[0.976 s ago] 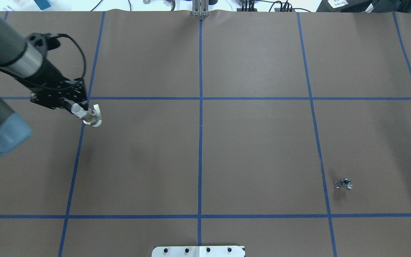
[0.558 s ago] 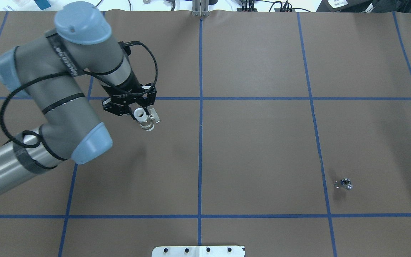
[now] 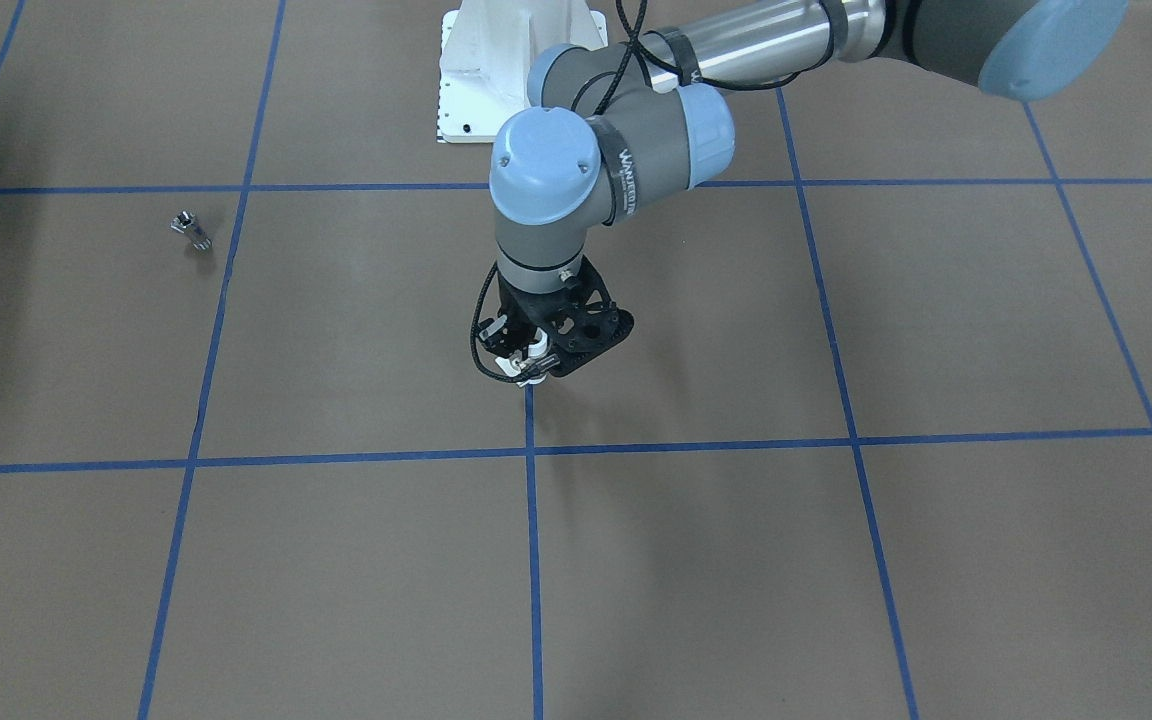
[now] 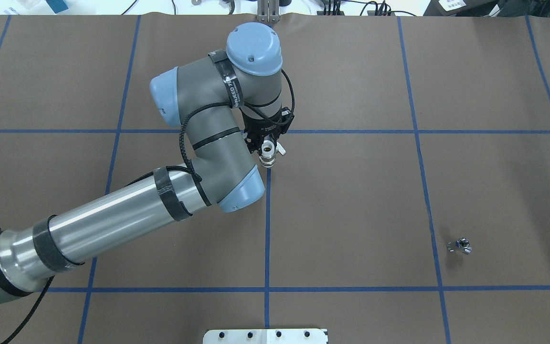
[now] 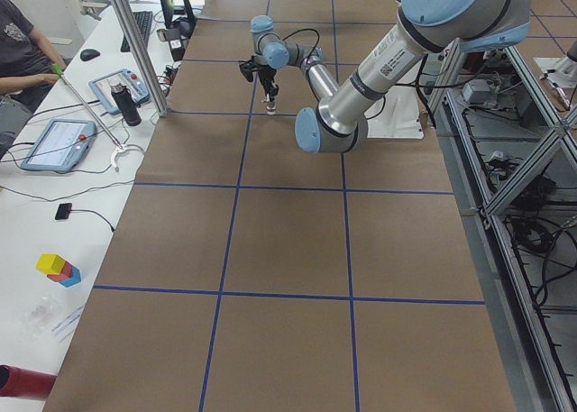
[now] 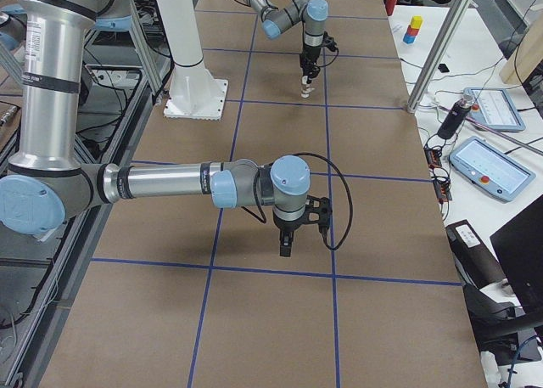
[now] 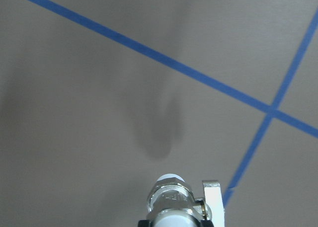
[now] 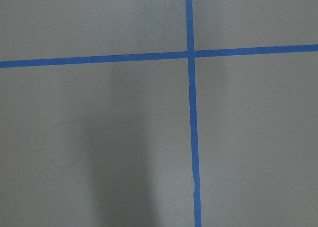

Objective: Assemble PPR valve and pipe with both arms

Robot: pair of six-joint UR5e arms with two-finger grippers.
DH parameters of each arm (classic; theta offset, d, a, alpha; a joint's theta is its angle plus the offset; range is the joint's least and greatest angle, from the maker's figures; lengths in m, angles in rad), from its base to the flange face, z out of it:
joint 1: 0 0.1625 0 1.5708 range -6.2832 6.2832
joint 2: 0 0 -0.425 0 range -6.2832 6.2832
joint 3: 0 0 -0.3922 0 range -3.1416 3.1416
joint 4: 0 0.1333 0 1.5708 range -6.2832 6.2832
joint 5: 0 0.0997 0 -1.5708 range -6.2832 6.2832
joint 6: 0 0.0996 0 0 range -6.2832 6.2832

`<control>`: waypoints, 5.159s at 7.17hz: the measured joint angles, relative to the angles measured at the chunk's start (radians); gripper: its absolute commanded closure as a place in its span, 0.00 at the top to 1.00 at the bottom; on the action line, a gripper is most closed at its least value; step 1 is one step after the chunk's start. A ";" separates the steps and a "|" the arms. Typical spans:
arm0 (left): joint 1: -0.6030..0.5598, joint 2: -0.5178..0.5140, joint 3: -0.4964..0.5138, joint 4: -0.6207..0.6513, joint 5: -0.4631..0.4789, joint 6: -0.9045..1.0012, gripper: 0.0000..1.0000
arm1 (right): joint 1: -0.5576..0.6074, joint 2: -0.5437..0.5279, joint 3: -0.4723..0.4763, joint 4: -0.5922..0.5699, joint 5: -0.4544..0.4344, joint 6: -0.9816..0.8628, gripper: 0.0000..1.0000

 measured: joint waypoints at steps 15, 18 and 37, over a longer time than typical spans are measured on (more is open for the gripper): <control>0.016 0.000 0.017 0.004 0.036 -0.051 0.98 | -0.005 0.000 -0.014 0.000 0.000 0.000 0.99; 0.013 0.005 -0.012 0.008 0.034 -0.050 0.98 | -0.007 0.000 -0.014 0.001 0.001 0.001 0.99; -0.124 0.725 -0.750 0.018 -0.046 0.601 1.00 | -0.976 -0.128 0.287 0.556 -0.482 0.894 0.78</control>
